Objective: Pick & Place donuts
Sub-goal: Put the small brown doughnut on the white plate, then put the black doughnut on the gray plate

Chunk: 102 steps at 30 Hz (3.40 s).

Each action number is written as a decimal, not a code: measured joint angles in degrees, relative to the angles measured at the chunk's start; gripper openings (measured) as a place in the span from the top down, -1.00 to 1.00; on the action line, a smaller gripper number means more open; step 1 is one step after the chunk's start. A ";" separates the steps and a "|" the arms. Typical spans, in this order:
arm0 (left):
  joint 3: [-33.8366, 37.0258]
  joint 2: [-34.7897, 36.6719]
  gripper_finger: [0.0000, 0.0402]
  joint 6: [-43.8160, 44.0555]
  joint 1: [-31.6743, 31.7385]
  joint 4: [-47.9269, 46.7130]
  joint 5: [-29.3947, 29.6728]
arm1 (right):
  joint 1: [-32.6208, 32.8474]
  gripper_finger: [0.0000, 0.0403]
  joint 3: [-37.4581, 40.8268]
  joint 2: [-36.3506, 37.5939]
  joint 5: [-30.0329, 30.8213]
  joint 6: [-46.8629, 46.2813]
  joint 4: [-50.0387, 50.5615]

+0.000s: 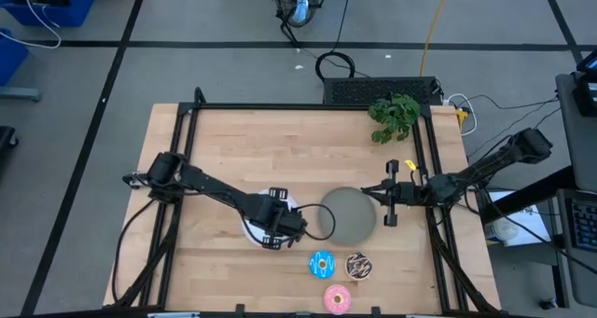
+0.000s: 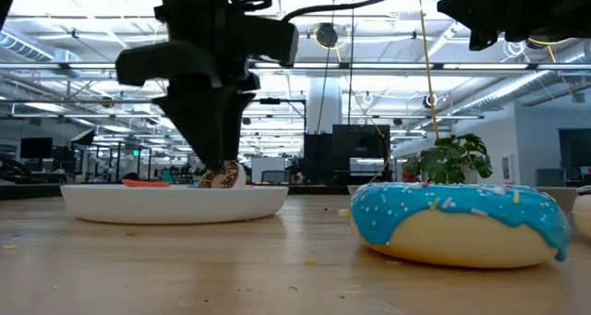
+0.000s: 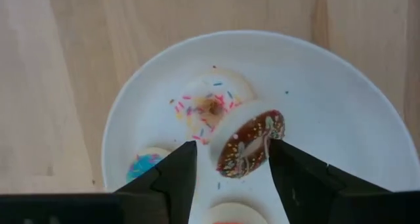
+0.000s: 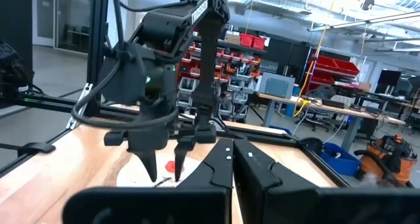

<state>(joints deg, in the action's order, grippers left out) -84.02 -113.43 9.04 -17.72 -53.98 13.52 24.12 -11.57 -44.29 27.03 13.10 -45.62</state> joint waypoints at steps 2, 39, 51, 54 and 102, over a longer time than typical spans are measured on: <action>0.34 -0.53 0.05 -0.10 0.00 0.35 0.01 | 0.00 1.00 0.00 0.00 0.00 0.00 0.00; 0.49 -0.14 0.93 -2.61 2.17 0.76 -10.11 | 0.00 1.00 0.00 -0.02 -0.04 0.02 -0.42; 0.34 2.14 0.97 -1.25 2.55 -1.74 -18.20 | 0.00 1.00 -0.02 0.00 -0.07 0.04 -0.45; 0.34 2.54 0.95 0.14 2.15 -2.81 -19.60 | -0.01 1.00 -0.02 -0.02 -0.18 0.04 -0.79; -13.01 7.22 0.56 -3.20 -2.82 -18.43 1.34 | 0.00 1.00 -0.04 -0.04 -0.26 0.20 0.51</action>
<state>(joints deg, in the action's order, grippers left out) -97.03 -106.20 5.84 -20.54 -72.41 14.86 24.12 -11.62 -44.33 26.76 13.30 -45.11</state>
